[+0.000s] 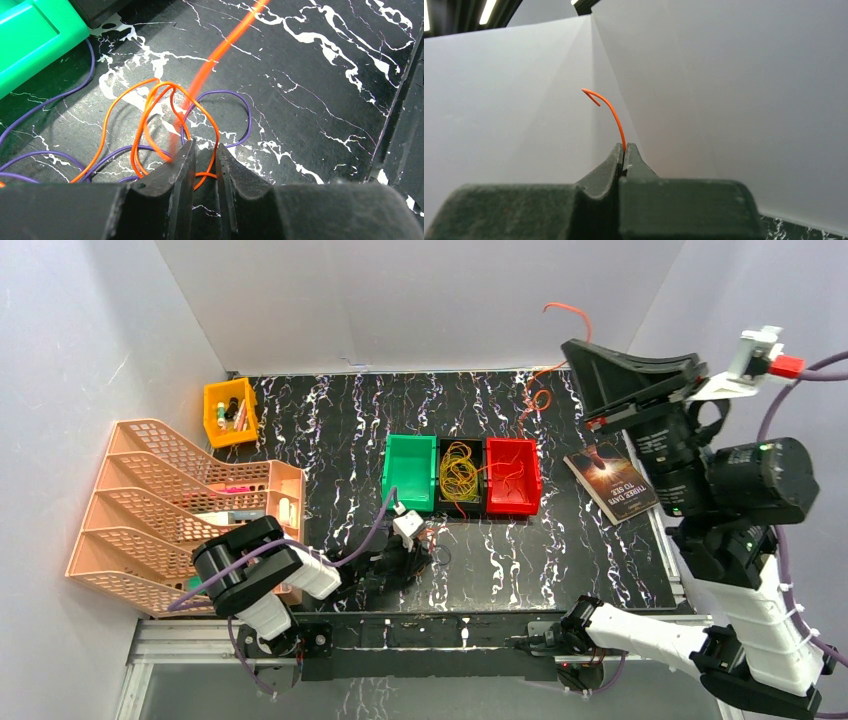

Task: Untangle the cables
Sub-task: Untie the cable.

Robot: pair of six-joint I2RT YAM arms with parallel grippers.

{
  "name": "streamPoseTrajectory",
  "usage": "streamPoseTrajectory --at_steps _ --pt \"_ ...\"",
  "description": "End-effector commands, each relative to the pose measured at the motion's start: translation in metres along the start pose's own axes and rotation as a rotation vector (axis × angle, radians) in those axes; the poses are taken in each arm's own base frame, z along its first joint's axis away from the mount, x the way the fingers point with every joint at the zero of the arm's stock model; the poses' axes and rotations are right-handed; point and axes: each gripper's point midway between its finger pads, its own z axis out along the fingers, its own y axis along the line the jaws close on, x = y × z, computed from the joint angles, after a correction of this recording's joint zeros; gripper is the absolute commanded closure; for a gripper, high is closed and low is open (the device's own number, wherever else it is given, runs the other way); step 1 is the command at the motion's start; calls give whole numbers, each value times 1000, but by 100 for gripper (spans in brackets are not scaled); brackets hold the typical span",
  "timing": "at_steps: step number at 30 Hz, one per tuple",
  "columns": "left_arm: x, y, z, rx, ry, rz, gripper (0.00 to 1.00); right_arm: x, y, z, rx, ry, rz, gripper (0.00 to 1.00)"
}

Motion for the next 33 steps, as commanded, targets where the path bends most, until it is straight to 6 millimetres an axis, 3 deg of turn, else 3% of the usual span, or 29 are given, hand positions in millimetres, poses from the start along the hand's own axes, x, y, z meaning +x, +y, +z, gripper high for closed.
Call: streamPoseTrajectory --at_steps 1,7,14,33 --pt "1 1 1 -10 -13 -12 80 -69 3 -11 14 -196 -61 100" --pt "4 2 0 -12 -5 -15 80 -124 -2 -32 57 -355 -120 100" --pt "5 2 -1 -16 -4 -24 81 -171 -2 -44 96 -478 -205 100" --pt "11 4 -1 -25 13 -41 81 -262 -5 -78 229 -704 -381 100"
